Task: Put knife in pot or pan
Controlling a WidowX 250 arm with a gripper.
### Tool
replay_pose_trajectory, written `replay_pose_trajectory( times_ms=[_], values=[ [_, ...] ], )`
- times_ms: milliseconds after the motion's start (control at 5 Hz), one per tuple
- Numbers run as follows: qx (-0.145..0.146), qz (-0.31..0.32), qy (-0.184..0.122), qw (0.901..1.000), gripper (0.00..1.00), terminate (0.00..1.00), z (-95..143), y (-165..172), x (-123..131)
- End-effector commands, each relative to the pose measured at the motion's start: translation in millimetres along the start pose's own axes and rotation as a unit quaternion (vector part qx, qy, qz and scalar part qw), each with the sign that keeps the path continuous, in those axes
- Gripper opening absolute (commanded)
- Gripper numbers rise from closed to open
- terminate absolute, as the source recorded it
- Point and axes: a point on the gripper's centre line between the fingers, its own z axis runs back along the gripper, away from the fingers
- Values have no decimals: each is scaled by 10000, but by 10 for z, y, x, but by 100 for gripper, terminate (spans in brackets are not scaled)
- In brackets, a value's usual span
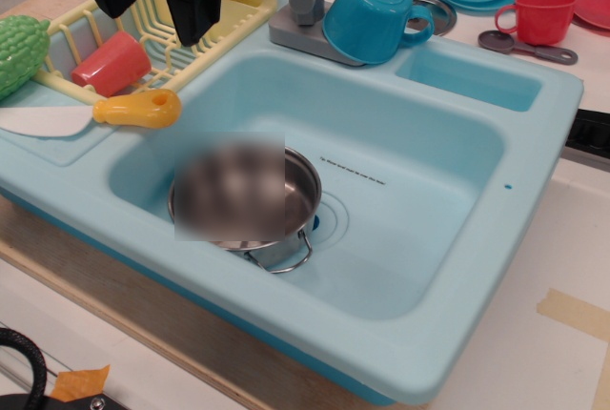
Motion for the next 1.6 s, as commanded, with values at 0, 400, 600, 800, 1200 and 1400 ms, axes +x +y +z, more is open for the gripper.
replay_pose_trajectory(
  times_ms=[0, 400, 600, 800, 1200, 1400],
  values=[
    [0, 0, 0, 10000, 100, 0, 0, 0, 0],
    [-581, -1929, 225, 9792, 100, 0, -41, 62, -6],
    [-630, -2234, 363, 9720, 100, 0, -93, 80, -72],
    [-766, -2467, 608, 9641, 100, 0, -151, 88, -149],
    [-752, -2442, 469, 9657, 100, 0, -301, 179, -249],
    [-795, -2440, 430, 9655, 100, 0, -394, 228, -258]
  ],
)
